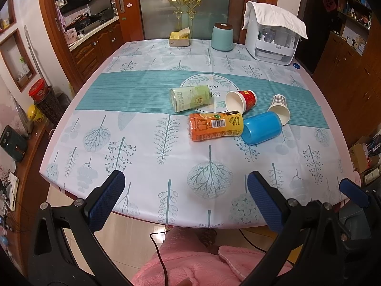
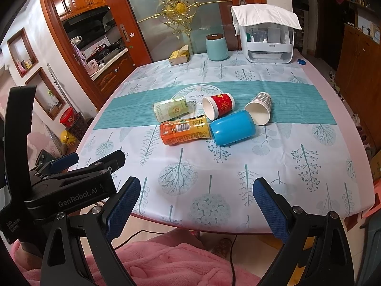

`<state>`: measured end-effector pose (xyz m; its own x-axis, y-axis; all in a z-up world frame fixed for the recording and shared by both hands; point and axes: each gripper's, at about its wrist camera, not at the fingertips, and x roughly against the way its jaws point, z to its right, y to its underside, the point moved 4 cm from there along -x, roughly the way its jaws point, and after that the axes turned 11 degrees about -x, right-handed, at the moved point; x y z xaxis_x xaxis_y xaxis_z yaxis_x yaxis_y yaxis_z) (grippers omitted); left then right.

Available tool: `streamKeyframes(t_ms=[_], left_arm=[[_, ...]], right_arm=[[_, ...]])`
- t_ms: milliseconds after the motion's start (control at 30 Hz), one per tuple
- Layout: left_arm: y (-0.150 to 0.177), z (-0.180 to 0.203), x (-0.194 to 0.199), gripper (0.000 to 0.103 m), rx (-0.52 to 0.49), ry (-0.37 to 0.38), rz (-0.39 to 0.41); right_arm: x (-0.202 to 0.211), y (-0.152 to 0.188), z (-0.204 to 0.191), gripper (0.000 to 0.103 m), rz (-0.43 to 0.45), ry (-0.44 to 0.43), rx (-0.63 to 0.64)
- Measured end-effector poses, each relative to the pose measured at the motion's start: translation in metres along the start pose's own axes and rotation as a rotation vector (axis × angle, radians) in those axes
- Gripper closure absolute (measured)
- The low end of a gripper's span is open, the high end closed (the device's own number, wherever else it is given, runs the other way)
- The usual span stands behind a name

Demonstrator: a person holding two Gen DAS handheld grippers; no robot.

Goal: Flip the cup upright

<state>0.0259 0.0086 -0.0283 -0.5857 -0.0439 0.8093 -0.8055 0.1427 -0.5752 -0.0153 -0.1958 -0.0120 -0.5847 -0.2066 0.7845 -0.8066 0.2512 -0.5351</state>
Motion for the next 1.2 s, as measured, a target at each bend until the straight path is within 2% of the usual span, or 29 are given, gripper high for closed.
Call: streamKeyframes(t_ms=[300, 400, 600, 700, 967, 1200], left_arm=[[0.014, 0.000, 0.010, 0.001, 0.022, -0.010, -0.006], [0.018, -0.003, 0.012, 0.001, 0.032, -0.009, -0.013], [0.021, -0.010, 0.009, 0.001, 0.070, 0.014, -0.034], [0.018, -0.012, 0.001, 0.001, 0.082, 0.038, -0.053], [-0.013, -0.014, -0.028, 0.001, 0.106, 0.090, -0.090], [-0.060, -0.008, -0.061, 0.001, 0.084, 0.127, -0.119]], right_arm=[[-0.008, 0.006, -0.006, 0.006, 0.000, -0.012, 0.013], [0.011, 0.008, -0.004, 0.006, -0.006, -0.035, 0.016], [0.007, 0.005, 0.004, 0.006, -0.032, -0.060, 0.001], [0.006, 0.000, 0.008, 0.006, -0.003, -0.058, 0.017], [-0.008, -0.033, 0.005, 0.006, 0.107, 0.005, 0.288], [-0.044, -0.074, -0.011, 0.006, 0.107, 0.072, 0.618]])
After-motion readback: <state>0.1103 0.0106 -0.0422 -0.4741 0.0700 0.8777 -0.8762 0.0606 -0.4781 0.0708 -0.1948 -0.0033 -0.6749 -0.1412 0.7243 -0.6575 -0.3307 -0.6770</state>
